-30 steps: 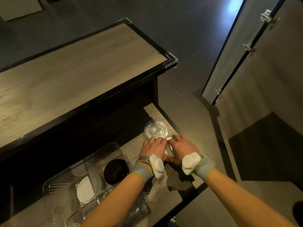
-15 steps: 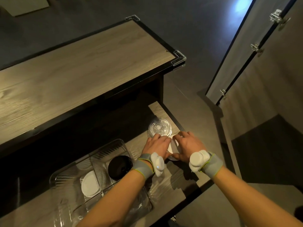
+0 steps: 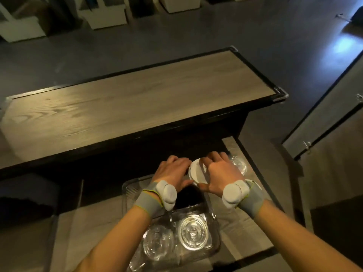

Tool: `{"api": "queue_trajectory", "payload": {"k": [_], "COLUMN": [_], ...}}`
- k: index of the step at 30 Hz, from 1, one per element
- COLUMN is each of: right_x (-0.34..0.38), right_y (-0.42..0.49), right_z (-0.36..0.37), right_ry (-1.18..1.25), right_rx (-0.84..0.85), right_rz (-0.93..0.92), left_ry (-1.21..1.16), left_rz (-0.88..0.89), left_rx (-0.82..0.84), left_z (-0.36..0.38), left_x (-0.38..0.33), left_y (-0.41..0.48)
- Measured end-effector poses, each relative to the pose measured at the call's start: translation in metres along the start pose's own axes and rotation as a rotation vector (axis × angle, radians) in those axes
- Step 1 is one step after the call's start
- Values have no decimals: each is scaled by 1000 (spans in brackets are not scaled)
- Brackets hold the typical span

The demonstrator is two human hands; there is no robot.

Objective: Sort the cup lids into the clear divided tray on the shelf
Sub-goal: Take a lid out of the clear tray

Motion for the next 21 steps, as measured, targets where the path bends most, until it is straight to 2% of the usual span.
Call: {"api": "queue_trajectory", "payload": {"k": [6,10,14,18,21], "right_x": [82,120,139,154,158], "right_y": [18,29,49,69,80], "right_z": [28,62,99,124,134], "right_ry": [67,55,-48,-188,-139], "right_rx": [89,177,324,457,560], "right_rz": [-183,-278,-233,-64,37], "left_ry": [76,11,-157,-158,-126], "left_rz": [-273,-381,-382,-360,-351], "left_rx": [-25,53,33,22,30], "left_z": [7,18,23,26,26], "left_x": [92,124,136,139,141], "left_y": [-61,-87,-96,-94,-93]}}
Point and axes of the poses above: each hand's wrist, its own y-axis towards the middle knuckle, its own z-axis out of the palm, x = y × z, the point moved 1 cm from there along y, towards the middle knuckle, and after that the axes turned 9 degrees about y, right-handed, at the moved point
